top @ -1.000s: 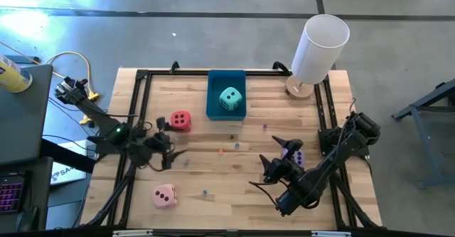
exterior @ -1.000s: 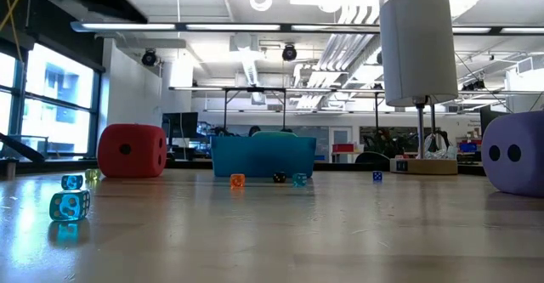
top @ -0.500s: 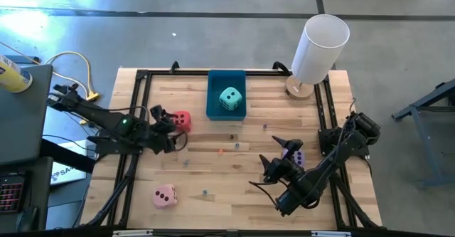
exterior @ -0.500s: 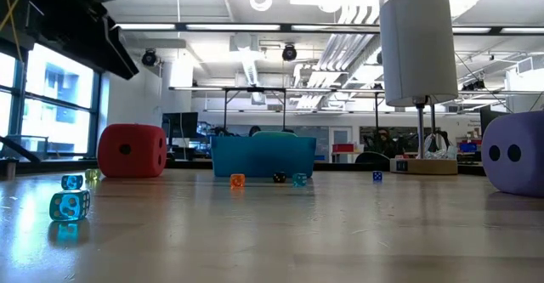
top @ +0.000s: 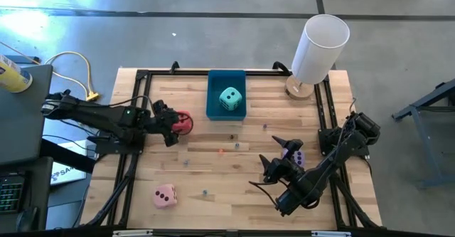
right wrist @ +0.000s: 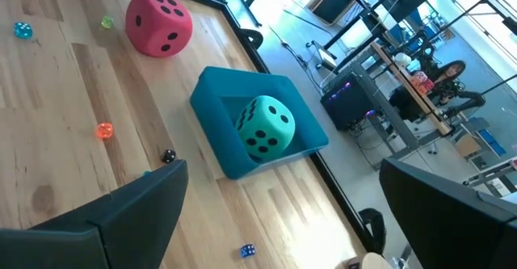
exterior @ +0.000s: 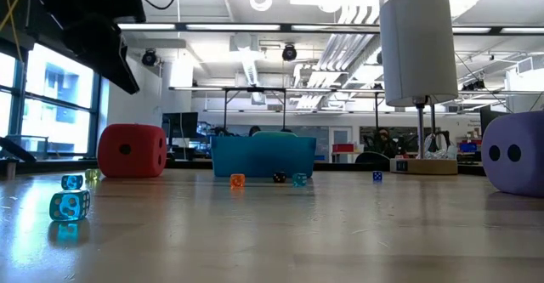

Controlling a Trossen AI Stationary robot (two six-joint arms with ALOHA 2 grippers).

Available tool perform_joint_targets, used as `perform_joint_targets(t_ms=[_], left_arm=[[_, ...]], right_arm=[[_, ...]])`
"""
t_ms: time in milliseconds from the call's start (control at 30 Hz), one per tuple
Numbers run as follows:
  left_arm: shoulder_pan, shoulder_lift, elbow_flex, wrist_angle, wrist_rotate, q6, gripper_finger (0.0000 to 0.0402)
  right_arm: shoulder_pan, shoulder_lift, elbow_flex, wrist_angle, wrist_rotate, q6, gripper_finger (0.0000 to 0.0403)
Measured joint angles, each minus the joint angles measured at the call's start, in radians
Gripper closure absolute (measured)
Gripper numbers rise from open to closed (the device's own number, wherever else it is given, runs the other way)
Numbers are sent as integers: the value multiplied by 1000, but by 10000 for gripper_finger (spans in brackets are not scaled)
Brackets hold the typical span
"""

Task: Pick & Place Dice
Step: Put the red die into the blue bin

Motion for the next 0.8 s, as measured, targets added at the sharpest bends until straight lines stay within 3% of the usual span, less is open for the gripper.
perform_joint_targets(t_ms=[500, 633, 800], left_arm=[[119, 0, 0, 69, 53, 25, 48], [133, 0, 0, 96, 54, 126, 48], [195, 0, 0, 100, 226, 291, 48]], right_arm=[[0, 0, 0, 1, 2, 0, 3], [0, 0, 0, 1, 4, 0, 3], [-8, 0, 0, 1, 8, -2, 3]])
